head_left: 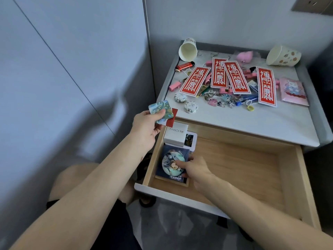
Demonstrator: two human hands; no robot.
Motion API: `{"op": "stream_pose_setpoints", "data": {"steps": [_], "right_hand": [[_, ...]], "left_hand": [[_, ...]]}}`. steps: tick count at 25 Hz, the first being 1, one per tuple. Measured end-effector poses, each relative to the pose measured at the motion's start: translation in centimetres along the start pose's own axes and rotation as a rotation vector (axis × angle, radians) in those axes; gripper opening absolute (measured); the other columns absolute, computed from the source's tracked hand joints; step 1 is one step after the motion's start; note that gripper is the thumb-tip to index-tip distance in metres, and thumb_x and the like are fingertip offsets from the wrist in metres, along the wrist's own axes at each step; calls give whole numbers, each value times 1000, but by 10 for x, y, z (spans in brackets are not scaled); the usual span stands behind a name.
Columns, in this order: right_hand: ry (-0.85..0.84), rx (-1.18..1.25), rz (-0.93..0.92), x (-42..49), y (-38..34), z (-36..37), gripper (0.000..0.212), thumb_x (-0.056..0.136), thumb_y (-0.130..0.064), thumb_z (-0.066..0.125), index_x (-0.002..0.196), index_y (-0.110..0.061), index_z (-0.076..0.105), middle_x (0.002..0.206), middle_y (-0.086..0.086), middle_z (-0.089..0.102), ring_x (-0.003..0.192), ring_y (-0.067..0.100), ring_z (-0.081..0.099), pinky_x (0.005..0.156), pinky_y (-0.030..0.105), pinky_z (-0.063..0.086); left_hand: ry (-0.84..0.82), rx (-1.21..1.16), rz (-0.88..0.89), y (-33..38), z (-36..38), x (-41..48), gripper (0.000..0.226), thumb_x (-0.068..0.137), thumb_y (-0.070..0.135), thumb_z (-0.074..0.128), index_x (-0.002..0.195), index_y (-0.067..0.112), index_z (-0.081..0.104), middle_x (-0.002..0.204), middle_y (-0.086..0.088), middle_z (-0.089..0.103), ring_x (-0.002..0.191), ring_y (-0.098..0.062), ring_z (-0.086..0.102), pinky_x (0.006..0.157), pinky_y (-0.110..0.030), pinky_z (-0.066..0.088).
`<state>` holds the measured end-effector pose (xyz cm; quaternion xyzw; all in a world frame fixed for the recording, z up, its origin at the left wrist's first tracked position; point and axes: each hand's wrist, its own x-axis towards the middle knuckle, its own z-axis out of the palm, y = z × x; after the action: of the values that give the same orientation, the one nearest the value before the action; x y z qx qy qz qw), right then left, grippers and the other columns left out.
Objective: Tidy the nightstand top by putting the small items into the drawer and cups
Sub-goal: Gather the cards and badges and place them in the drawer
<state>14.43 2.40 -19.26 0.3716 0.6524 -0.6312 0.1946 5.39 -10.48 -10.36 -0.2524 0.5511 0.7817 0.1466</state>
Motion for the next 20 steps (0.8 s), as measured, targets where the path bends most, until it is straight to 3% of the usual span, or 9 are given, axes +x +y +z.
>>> {"op": "stream_pose_setpoints", "data": {"steps": [3, 6, 9, 13, 17, 20], "right_hand": [[117, -269, -107, 7, 4, -2, 43, 77, -24, 82, 106, -6, 55, 98, 9, 70, 77, 21, 70, 62, 34, 60], [190, -536, -292, 4, 3, -4, 59, 75, -35, 83, 107, -5, 43, 94, 11, 65, 83, 27, 67, 65, 37, 55], [224, -742, -400, -1, 3, -6, 60, 78, -43, 77, 108, -4, 43, 96, 13, 66, 90, 31, 67, 65, 33, 50], [208, -851, -423, 6, 6, -6, 51, 81, -50, 72, 101, -5, 59, 94, 9, 68, 84, 23, 66, 66, 33, 54], [123, -632, -355, 11, 6, -8, 36, 76, -45, 79, 83, -13, 63, 82, 0, 69, 74, 12, 64, 61, 30, 54], [98, -476, -277, 11, 5, -12, 31, 73, -38, 83, 78, -17, 60, 83, -1, 69, 76, 12, 64, 60, 27, 51]], "left_hand": [[-9, 29, 25, -1, 5, -1, 14, 87, 4, 72, 88, 12, 60, 89, -7, 71, 76, -14, 66, 64, -24, 49], [-3, 33, 24, -2, 7, -1, 15, 87, 4, 73, 86, 12, 60, 89, -7, 72, 78, -16, 67, 64, -24, 49], [7, 36, 32, -2, 7, 0, 16, 87, 4, 73, 85, 13, 59, 89, -7, 71, 79, -17, 67, 65, -25, 49], [13, 41, 32, -4, 7, 0, 16, 87, 4, 73, 86, 12, 60, 89, -7, 72, 80, -17, 67, 65, -25, 50], [14, 42, 30, -5, 9, 0, 16, 87, 4, 73, 86, 12, 60, 91, -8, 71, 82, -18, 67, 66, -26, 50], [11, 49, 34, -6, 11, -1, 14, 87, 5, 73, 87, 12, 60, 92, -8, 71, 85, -19, 67, 68, -26, 50]]}}
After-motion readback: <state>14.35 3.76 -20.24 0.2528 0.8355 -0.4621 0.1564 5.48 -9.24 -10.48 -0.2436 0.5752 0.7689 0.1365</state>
